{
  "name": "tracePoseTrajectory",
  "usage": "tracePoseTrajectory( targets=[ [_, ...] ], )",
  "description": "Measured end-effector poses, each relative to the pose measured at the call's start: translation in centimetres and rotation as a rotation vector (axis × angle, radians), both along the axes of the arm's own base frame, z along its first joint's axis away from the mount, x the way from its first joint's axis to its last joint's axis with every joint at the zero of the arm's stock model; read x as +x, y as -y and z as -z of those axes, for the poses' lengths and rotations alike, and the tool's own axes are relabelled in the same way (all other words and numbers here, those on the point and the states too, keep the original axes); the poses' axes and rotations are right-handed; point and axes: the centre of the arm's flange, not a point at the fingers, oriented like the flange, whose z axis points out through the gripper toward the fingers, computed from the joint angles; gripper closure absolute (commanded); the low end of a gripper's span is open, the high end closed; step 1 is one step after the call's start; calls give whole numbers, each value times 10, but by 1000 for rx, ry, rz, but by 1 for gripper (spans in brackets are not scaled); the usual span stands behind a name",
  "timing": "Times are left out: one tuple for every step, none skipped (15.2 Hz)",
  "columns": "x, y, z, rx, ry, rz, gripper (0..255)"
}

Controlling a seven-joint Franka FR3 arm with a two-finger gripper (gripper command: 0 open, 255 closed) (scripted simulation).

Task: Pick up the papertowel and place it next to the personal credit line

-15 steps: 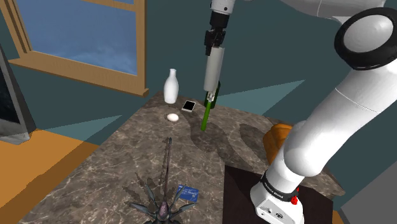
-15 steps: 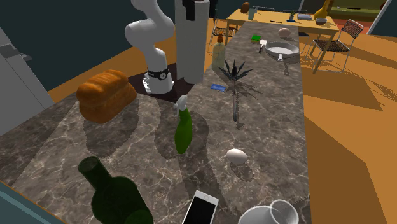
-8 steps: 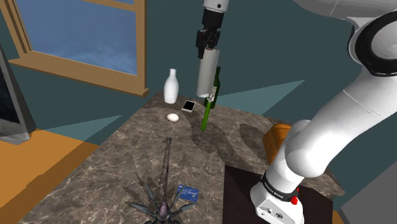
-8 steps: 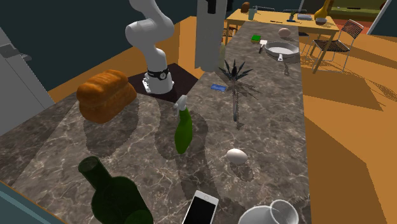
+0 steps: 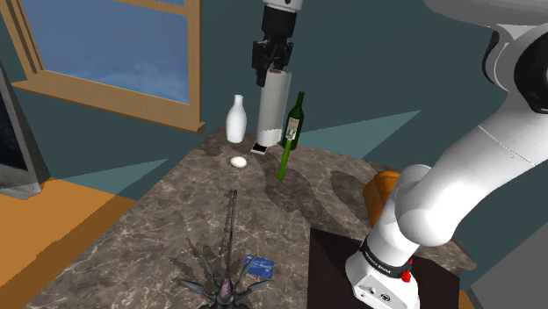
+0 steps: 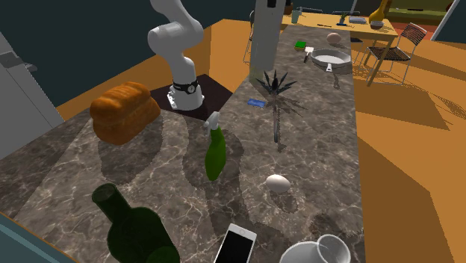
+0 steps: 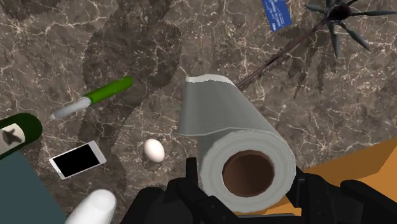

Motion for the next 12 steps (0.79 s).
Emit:
tracePoseTrajectory(
  targets=[
    [-4, -11, 1, 0, 0, 0, 255],
    [-11, -22, 1, 0, 0, 0, 255],
    [-13, -36, 3, 0, 1, 0, 255],
    [-18, -49, 2, 0, 0, 0, 255],
    [-22, -61, 3, 0, 0, 0, 255],
    [-26, -74, 1, 0, 0, 0, 255],
    [-29, -88, 0, 0, 1, 0, 255],
    [-33, -99, 0, 0, 0, 0, 255],
    [-37, -110, 1, 0, 0, 0, 255],
    [-43, -125, 0, 0, 0, -1, 255],
    [-46, -138, 1, 0, 0, -1, 255],
    [-50, -149, 2, -1, 0, 0, 255]
  ],
)
